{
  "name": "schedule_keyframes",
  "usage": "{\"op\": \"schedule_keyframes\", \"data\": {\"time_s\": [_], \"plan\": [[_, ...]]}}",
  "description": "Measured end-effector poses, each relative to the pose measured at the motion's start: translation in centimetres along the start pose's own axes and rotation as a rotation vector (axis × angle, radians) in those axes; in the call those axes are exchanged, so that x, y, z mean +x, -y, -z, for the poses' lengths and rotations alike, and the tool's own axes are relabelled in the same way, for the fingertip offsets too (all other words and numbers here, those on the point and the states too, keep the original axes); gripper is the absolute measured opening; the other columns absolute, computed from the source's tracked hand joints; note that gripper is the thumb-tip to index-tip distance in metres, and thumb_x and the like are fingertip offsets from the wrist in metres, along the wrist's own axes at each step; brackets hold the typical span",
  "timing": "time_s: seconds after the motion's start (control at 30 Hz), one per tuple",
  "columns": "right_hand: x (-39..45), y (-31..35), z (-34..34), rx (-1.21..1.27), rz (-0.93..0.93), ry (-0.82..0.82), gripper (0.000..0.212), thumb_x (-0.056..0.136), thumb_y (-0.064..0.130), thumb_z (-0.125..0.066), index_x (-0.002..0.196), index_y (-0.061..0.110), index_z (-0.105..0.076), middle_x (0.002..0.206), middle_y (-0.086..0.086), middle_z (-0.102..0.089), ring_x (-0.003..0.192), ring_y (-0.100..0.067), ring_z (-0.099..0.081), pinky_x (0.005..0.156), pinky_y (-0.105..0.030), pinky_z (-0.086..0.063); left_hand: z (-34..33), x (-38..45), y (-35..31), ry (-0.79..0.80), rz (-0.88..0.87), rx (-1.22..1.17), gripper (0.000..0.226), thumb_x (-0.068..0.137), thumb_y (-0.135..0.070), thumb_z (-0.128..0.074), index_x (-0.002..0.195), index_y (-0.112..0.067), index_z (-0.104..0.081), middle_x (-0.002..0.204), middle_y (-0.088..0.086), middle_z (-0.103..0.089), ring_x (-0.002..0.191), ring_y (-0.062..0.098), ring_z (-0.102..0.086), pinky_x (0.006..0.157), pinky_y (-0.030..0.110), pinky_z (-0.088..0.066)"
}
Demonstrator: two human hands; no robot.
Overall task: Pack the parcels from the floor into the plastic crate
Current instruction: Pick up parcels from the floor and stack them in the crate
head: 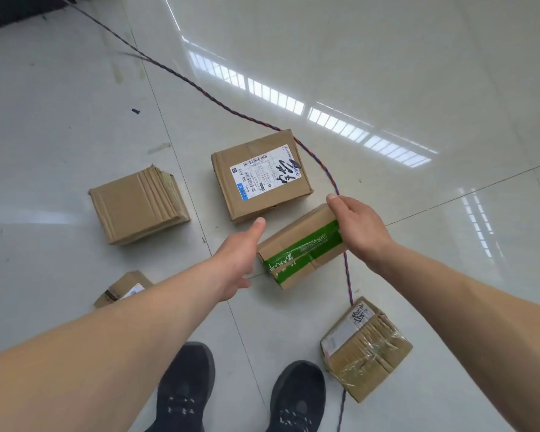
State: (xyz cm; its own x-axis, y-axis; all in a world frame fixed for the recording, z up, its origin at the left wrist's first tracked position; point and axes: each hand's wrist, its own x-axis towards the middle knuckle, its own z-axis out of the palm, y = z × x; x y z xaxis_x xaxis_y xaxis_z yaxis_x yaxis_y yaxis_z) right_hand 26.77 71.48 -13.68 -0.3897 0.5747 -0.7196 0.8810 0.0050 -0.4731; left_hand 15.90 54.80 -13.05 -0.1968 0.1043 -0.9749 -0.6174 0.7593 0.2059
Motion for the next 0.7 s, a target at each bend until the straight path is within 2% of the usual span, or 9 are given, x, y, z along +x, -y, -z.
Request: {"op": "schedule_keyframes", "data": {"time_s": [0.1, 0.2, 0.27, 0.3, 0.37, 0.47, 0.57, 0.63, 0.7], "plan": [[0.4, -0.5, -0.6, 0.020, -0.015, 0.021, 0.069, 0.095, 0.068, -0.035, 0.127, 0.014, -0.064, 0.125, -0.009, -0.066, 0.115, -0.030, -0.059, 0.105, -0.052, -0.045, -0.8, 0.4, -0.2, 0.086, 0.049, -0.138, 0.073, 0.094, -0.067, -0.039, 0.150, -0.021, -0.032, 0.148, 0.010, -0.044, 0.138, 0.035, -0.040, 0.116, 0.055, -0.026], [-0.5, -1.1, -1.1, 0.096, -0.060, -0.035, 0.089, 0.073, 0.082, -0.037, 0.138, 0.025, -0.059, 0.138, 0.001, -0.061, 0.128, -0.025, -0.055, 0.111, -0.051, -0.042, -0.8, 0.3, -0.2, 0.049, 0.010, -0.256, 0.061, 0.096, -0.063, -0.040, 0.141, -0.021, -0.041, 0.111, 0.002, -0.062, 0.116, 0.030, -0.053, 0.115, 0.055, -0.025], [-1.6, -1.9, -1.4, 0.163, -0.098, -0.093, 0.094, 0.067, 0.082, -0.039, 0.139, 0.025, -0.058, 0.137, 0.001, -0.061, 0.127, -0.024, -0.054, 0.111, -0.049, -0.042, -0.4, 0.2, 0.2, -0.042, -0.036, -0.275, 0.044, 0.098, -0.060, -0.039, 0.116, -0.023, -0.054, 0.093, -0.004, -0.060, 0.098, 0.024, -0.056, 0.112, 0.055, -0.029], [-2.2, -2.3, -1.6, 0.194, -0.122, -0.101, 0.094, 0.066, 0.082, -0.039, 0.139, 0.024, -0.059, 0.137, 0.001, -0.061, 0.126, -0.023, -0.055, 0.112, -0.048, -0.042, -0.1, 0.1, 0.5, -0.068, -0.037, -0.266, 0.038, 0.098, -0.060, -0.038, 0.101, -0.026, -0.056, 0.092, -0.005, -0.061, 0.098, 0.023, -0.056, 0.111, 0.056, -0.029], [-3.0, -3.3, -2.5, 0.228, -0.169, -0.054, 0.082, 0.077, 0.078, -0.042, 0.132, 0.021, -0.064, 0.134, 0.000, -0.064, 0.125, -0.023, -0.056, 0.111, -0.045, -0.041, 0.5, -0.1, 1.1, -0.063, -0.005, -0.242, 0.038, 0.097, -0.063, -0.036, 0.083, -0.030, -0.051, 0.095, -0.003, -0.061, 0.113, 0.029, -0.054, 0.112, 0.059, -0.027], [-3.4, -4.7, -4.2, 0.197, -0.260, 0.041, 0.058, 0.100, 0.062, -0.037, 0.125, 0.021, -0.068, 0.124, 0.000, -0.066, 0.118, -0.025, -0.058, 0.103, -0.040, -0.043, 1.2, -0.1, 2.2, -0.015, 0.079, -0.218, 0.043, 0.096, -0.067, -0.033, 0.080, -0.029, -0.047, 0.118, 0.010, -0.055, 0.136, 0.034, -0.039, 0.115, 0.062, -0.021], [-3.1, -5.5, -5.6, 0.186, -0.262, 0.057, 0.071, 0.091, 0.073, -0.034, 0.129, 0.022, -0.065, 0.129, 0.002, -0.065, 0.122, -0.024, -0.057, 0.108, -0.043, -0.041, 1.5, 0.6, 2.6, -0.012, 0.084, -0.204, 0.038, 0.095, -0.068, -0.031, 0.096, -0.034, -0.048, 0.147, 0.012, -0.044, 0.142, 0.034, -0.032, 0.116, 0.062, -0.017], [-2.7, -5.5, -6.0, 0.224, -0.234, 0.019, 0.083, 0.077, 0.080, -0.034, 0.132, 0.024, -0.062, 0.133, 0.004, -0.064, 0.126, -0.023, -0.055, 0.112, -0.047, -0.040, 1.6, 1.5, 2.7, -0.007, 0.064, -0.209, 0.041, 0.095, -0.069, -0.030, 0.105, -0.036, -0.053, 0.139, 0.007, -0.051, 0.141, 0.033, -0.034, 0.117, 0.062, -0.015], [-2.3, -5.2, -6.3, 0.286, -0.194, 0.004, 0.068, 0.081, 0.074, -0.038, 0.118, 0.024, -0.066, 0.119, 0.005, -0.068, 0.117, -0.021, -0.059, 0.105, -0.043, -0.044, 1.8, 2.3, 2.6, 0.021, 0.058, -0.207, 0.046, 0.092, -0.073, -0.030, 0.094, -0.035, -0.054, 0.130, 0.005, -0.055, 0.137, 0.032, -0.040, 0.116, 0.062, -0.015]]}}
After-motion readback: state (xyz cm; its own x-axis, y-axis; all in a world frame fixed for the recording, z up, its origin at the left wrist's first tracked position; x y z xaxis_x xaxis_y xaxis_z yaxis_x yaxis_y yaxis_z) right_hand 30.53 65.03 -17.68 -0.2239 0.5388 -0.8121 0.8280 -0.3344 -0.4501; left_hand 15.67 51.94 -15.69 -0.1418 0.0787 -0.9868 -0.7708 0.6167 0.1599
